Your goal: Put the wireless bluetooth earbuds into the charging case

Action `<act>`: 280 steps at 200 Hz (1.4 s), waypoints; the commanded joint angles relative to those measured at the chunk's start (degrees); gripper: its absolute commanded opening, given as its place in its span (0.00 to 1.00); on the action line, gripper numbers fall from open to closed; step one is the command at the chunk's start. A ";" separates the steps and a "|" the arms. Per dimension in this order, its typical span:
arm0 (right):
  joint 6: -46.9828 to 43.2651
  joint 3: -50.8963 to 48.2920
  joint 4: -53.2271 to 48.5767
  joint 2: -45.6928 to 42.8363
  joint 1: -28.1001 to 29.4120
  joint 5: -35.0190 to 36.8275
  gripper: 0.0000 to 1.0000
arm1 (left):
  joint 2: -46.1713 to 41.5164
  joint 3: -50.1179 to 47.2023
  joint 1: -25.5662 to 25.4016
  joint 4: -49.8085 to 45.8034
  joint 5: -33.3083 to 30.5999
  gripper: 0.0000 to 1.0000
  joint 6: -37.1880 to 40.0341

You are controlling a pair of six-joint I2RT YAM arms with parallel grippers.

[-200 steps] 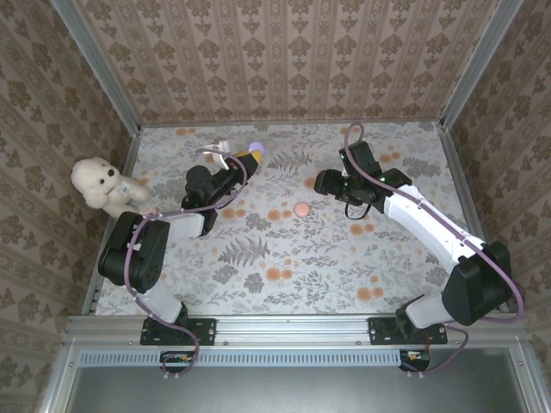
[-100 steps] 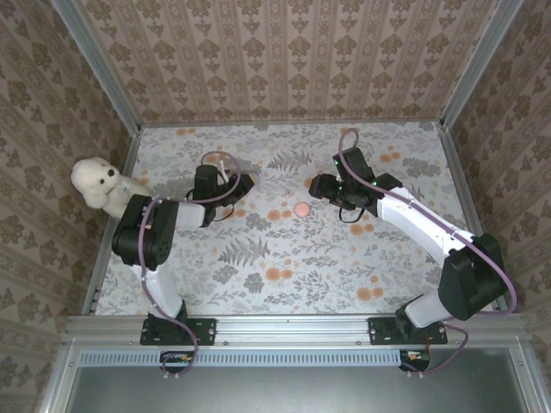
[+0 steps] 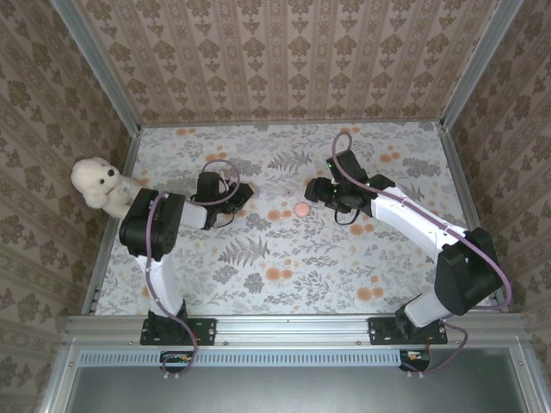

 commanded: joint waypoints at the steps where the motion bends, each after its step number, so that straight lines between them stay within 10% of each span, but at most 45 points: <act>1: 0.72 0.80 0.36 1.27 0.73 0.52 0.70 | 0.00 -1.31 0.74 2.26 0.68 0.25 -1.00; 83: 1.42 2.29 -0.72 3.28 2.48 2.18 0.70 | -7.04 -4.37 3.71 -1.95 -0.68 0.61 1.26; 193: 11.23 13.52 -11.59 18.70 6.42 13.48 0.69 | -32.77 8.34 2.31 -41.31 -21.26 0.68 25.57; 214: 17.02 15.37 -12.52 21.63 6.99 16.05 0.69 | -36.34 7.78 2.49 -42.00 -28.29 1.00 25.04; 280: 23.74 22.31 -15.56 29.46 7.79 17.44 0.70 | -40.86 0.96 11.40 -36.30 -22.47 1.00 14.78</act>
